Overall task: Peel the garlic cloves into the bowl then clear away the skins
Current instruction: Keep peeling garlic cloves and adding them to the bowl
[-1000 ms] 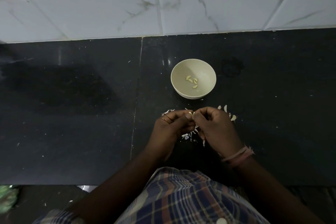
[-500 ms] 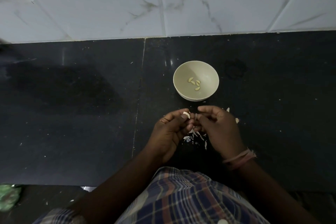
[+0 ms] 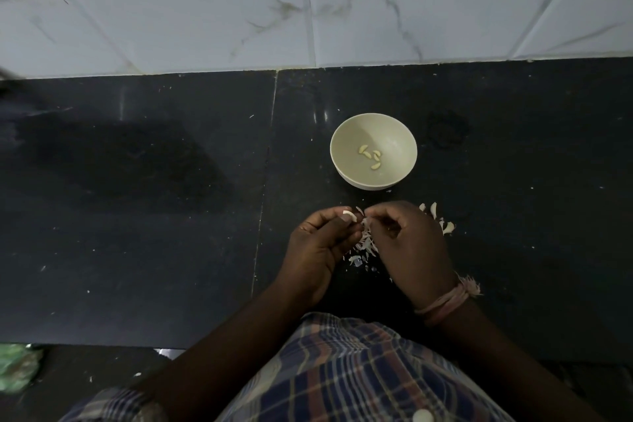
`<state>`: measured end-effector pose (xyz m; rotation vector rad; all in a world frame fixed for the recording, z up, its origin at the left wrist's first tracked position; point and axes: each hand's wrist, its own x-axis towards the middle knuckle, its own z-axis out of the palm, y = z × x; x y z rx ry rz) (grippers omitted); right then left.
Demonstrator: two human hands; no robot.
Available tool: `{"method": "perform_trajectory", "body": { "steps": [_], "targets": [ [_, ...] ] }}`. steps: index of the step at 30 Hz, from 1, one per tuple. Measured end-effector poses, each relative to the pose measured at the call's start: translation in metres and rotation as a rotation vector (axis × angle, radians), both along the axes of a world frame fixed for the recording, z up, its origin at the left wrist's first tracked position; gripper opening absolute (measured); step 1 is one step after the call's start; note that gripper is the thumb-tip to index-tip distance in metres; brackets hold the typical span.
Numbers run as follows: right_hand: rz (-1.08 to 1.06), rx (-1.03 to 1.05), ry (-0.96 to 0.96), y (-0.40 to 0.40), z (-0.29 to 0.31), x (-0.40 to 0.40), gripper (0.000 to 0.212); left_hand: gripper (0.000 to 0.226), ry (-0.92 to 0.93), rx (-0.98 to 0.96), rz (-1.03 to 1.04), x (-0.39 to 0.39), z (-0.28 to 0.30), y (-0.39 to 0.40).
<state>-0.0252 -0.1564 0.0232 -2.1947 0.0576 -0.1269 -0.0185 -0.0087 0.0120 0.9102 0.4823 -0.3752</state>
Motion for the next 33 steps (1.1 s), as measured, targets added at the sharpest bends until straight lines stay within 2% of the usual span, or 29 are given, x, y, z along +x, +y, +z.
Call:
{"method": "perform_trajectory", "body": {
  "steps": [5, 9, 12, 15, 25, 33],
  "targets": [
    [0.004, -0.006, -0.040, 0.004, 0.005, -0.001, 0.022, 0.011, -0.027, 0.040, -0.013, -0.002, 0.000, -0.001],
    [-0.046, -0.011, 0.020, 0.005, 0.001, -0.003, 0.011, 0.010, -0.046, 0.055, -0.026, -0.003, 0.000, -0.002],
    [-0.003, -0.079, -0.046, 0.004, -0.003, -0.003, 0.004, 0.012, -0.066, 0.065, -0.014, -0.003, 0.000, -0.004],
    [0.022, -0.062, -0.051, 0.005, -0.001, -0.004, 0.009, 0.014, -0.107, 0.087, -0.020, -0.005, -0.002, -0.006],
    [0.006, -0.108, -0.012, 0.006, 0.001, -0.001, 0.005, 0.013, -0.202, 0.341, -0.076, -0.011, 0.001, -0.005],
    [0.067, -0.093, 0.018, 0.002, 0.008, 0.005, 0.005, 0.013, -0.158, 0.295, -0.083, -0.008, 0.003, -0.001]
  ]
}}
